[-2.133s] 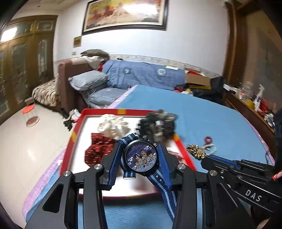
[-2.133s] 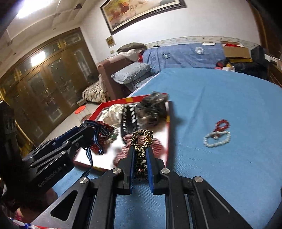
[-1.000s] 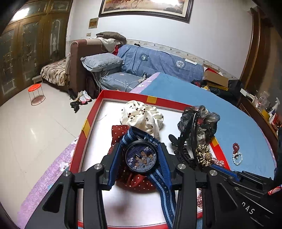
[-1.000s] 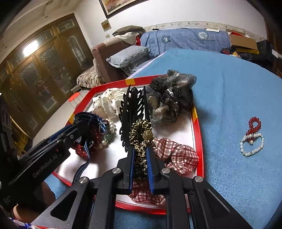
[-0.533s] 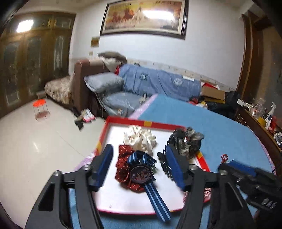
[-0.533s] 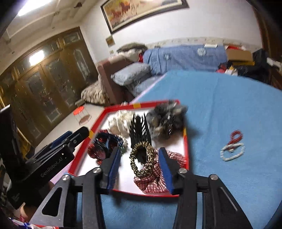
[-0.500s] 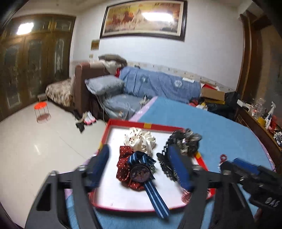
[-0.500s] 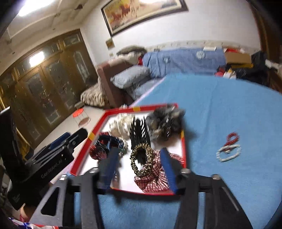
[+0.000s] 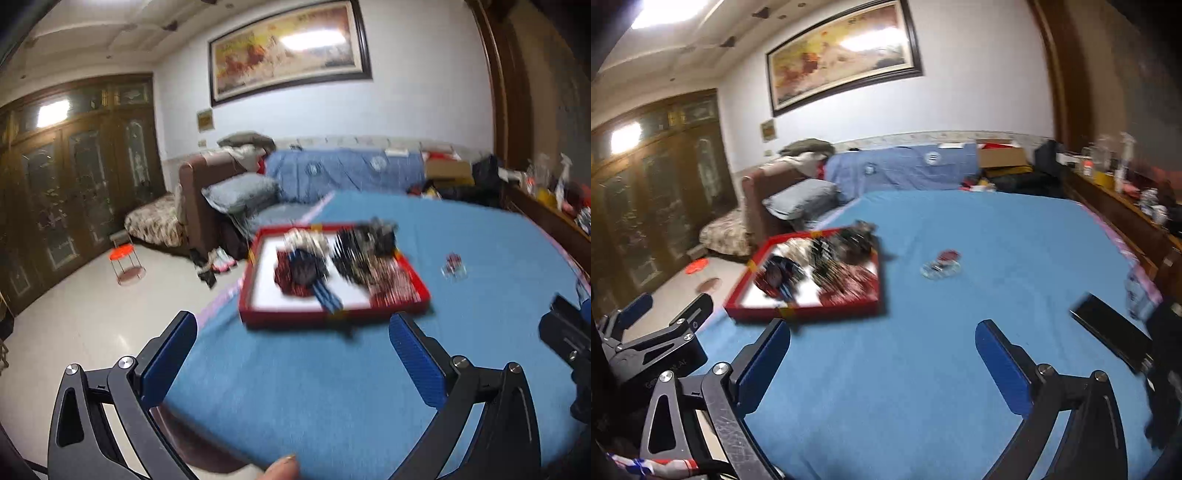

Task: Organize jewelry

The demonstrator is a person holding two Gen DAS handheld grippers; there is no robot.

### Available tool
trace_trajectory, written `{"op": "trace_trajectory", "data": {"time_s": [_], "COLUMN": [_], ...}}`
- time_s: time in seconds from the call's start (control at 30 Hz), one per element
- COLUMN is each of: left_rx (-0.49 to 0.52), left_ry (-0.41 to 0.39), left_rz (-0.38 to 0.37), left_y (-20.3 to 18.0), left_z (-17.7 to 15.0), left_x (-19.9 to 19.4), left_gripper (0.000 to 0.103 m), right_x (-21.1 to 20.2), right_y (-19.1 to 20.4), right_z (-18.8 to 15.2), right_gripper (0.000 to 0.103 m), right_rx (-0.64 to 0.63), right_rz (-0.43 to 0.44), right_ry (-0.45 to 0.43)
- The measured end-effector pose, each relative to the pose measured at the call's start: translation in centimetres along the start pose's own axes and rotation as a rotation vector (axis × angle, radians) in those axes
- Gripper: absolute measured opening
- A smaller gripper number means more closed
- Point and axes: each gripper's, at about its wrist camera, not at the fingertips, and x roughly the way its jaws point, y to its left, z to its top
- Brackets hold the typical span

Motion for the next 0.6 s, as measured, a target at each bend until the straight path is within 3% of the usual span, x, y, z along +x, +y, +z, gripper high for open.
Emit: {"op": "trace_trajectory", "data": {"time_s": [0.1, 0.17, 0.37, 0.6], "left_rx": [-0.019, -0.052, -0.088, -0.052], "left_ry": [0.023, 0.023, -0.055, 0.013], "left_rz": [0.000, 0.037, 0.068, 0.081], "left_y": [0.5, 0.9, 1.7, 1.8], "left_z": [-1.5, -2.2, -2.8, -3.0], "left_x": [-0.5, -1.1, -2.7, -0.8], "left_gripper": [0.103, 0.103, 0.103, 0.103], "right_x": [-2.0, -2.6, -3.2, -1.9], "right_y": [-0.6, -0.6, 2.1, 4.8], "right_z": [-1.3, -1.7, -2.4, -3.2], "right_gripper": [0.102, 0.102, 0.102, 0.102], "right_rx": [0.007, 0.024, -0.062, -0.179], "right_rz": [-0.040, -0.027, -0.020, -0.038], "right_ry": [-0.016, -0.013, -0.011, 0.017]}}
